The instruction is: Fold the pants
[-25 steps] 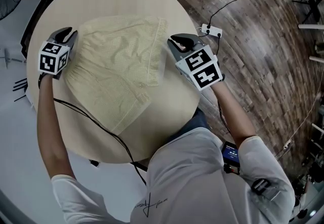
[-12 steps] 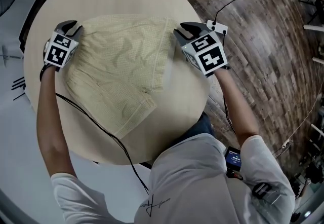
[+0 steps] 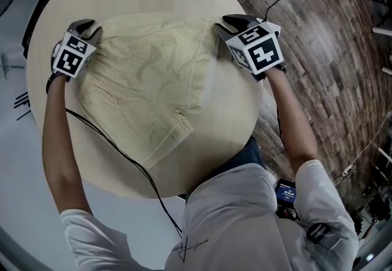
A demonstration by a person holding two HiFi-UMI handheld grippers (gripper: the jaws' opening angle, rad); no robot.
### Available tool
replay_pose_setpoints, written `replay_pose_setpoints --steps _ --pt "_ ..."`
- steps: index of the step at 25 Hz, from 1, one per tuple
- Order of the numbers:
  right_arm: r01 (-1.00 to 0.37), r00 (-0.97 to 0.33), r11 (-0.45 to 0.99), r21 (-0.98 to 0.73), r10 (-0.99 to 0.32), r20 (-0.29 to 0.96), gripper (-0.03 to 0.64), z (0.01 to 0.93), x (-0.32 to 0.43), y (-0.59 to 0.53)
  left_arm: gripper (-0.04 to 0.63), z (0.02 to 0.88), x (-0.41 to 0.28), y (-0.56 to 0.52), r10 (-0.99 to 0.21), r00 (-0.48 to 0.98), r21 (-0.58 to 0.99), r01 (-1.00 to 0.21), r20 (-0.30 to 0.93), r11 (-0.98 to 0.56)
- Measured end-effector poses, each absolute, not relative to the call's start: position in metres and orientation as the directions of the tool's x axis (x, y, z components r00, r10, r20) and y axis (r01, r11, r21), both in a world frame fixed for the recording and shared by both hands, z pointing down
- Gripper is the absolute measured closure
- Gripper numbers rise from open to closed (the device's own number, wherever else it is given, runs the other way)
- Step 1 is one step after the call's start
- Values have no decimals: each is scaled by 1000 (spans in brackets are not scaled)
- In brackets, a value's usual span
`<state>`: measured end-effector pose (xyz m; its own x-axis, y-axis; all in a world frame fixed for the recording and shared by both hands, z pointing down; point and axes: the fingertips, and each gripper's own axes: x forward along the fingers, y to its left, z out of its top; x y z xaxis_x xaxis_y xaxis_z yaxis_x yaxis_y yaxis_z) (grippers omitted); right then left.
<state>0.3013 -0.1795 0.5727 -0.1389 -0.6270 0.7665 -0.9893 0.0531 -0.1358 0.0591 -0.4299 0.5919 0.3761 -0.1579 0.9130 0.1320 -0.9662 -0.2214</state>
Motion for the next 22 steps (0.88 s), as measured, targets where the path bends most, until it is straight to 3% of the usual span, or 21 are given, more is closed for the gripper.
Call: replay_pose_setpoints --steps 6,17,22 --pt "-978 -207 125 -165 -588 782 485 583 294 -190 469 596 58 -434 -108 373 -176 151 922 -973" --pt "-981 -193 133 -143 -572 797 486 592 297 -191 469 602 54 -431 -41 386 -107 150 922 -983" --pt "-979 -204 140 -151 -567 798 571 590 289 -192 469 602 52 -434 -81 373 -158 181 924 -971"
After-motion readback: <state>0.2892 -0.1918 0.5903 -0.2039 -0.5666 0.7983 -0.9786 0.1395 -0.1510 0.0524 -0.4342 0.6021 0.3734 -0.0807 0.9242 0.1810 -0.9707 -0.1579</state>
